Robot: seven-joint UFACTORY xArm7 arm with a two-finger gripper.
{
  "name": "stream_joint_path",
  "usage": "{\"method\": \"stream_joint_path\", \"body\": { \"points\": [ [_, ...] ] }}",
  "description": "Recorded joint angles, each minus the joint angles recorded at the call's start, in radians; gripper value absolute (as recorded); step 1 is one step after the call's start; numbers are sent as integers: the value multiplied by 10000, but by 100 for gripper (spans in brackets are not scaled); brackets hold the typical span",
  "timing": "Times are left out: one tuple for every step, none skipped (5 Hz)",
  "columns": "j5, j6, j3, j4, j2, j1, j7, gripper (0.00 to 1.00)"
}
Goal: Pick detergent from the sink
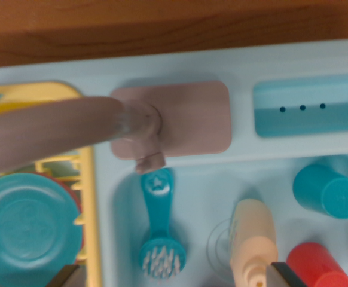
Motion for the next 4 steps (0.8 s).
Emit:
{"method": "stream_joint_path", "body": {
  "points": [
    [2,-473,-46,-404,69,-42,-50,0],
    [2,-473,-46,-404,69,-42,-50,0],
    [4,-929,-90,-795,135,-83,-98,0],
    [4,-929,-90,-795,135,-83,-98,0]
  ]
}}
